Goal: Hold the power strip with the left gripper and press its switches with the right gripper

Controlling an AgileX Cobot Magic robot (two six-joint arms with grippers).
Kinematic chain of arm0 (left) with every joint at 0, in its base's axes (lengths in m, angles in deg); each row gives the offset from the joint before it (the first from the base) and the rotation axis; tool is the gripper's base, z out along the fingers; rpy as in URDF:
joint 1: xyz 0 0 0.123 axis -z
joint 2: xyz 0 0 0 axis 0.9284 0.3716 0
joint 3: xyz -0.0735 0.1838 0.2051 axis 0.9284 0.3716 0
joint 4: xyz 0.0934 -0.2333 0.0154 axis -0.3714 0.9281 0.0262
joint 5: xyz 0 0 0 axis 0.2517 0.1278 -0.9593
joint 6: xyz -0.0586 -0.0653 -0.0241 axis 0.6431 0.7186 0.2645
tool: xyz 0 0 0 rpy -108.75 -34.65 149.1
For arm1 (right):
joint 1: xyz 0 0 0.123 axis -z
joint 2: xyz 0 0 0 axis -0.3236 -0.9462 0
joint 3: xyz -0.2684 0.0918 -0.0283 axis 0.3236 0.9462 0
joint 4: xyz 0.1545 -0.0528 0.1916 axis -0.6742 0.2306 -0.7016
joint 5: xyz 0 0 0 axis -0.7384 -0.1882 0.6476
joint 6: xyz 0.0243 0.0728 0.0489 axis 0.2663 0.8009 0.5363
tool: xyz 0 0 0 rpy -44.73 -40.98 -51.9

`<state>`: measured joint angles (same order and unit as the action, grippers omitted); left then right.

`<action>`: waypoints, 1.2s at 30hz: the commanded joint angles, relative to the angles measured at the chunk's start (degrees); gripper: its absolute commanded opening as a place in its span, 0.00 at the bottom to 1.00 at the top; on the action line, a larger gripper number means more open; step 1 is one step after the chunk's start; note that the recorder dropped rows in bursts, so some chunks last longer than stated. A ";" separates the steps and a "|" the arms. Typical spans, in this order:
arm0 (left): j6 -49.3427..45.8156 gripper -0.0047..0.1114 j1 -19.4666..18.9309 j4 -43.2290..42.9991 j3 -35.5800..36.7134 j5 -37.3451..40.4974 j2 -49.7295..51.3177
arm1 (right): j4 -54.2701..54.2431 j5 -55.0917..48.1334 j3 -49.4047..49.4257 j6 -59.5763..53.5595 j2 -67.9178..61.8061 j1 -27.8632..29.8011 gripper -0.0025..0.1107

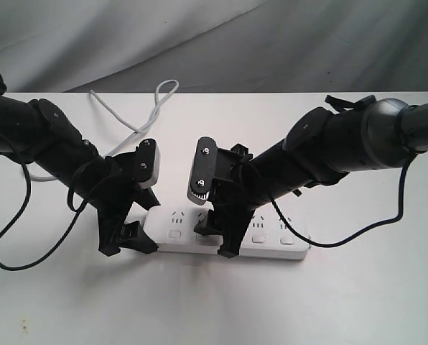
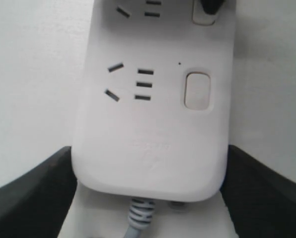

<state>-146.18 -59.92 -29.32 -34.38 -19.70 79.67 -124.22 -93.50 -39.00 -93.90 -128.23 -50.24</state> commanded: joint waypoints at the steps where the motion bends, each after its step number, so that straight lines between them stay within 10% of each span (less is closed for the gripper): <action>1: 0.37 0.59 0.33 0.93 -0.37 0.29 -0.30 | 0.46 -0.39 0.35 -0.34 0.36 0.12 0.51; 36: 0.37 0.59 0.33 0.93 -0.37 0.29 -0.30 | 2.18 -0.03 0.35 -0.10 -3.63 -0.08 0.51</action>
<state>-146.18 -59.92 -29.32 -34.38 -19.70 79.67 -125.03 -94.92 -39.57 -93.57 -130.21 -50.24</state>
